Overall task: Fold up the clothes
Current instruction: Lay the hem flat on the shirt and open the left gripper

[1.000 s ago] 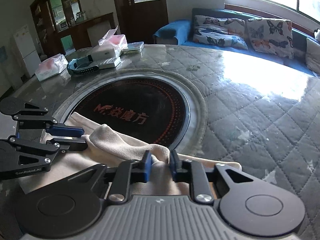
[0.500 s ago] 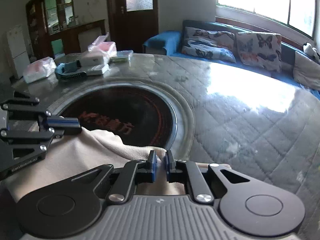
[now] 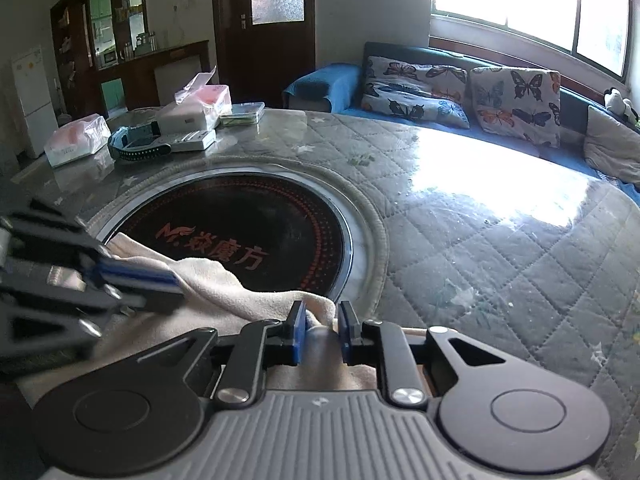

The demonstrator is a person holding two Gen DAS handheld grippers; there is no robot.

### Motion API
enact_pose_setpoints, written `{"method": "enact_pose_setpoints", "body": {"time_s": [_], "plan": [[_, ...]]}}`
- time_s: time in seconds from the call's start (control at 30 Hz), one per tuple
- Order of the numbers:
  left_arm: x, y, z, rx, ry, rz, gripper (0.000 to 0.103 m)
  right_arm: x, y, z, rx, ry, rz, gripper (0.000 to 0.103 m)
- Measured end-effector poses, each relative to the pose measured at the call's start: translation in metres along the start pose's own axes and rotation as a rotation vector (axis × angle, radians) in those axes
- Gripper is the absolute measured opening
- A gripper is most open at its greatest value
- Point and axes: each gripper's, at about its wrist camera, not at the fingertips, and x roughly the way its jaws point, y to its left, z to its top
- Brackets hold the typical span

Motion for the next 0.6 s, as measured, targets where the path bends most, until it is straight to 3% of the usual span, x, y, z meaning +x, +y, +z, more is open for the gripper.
{"method": "enact_pose_setpoints", "body": {"time_s": [0.3,0.4,0.6], "plan": [[0.008,0.004,-0.005,-0.045,-0.003,-0.021,0.007,-0.016,0.008,0.002,-0.046,-0.028,0.081,0.017],[0.008,0.003,-0.005,-0.045,-0.004,-0.020,0.007,-0.002,0.012,-0.002,-0.067,0.019,0.078,0.017],[0.008,0.002,-0.006,-0.038,-0.007,-0.016,0.007,-0.019,0.008,-0.001,-0.053,-0.014,0.072,0.016]]}}
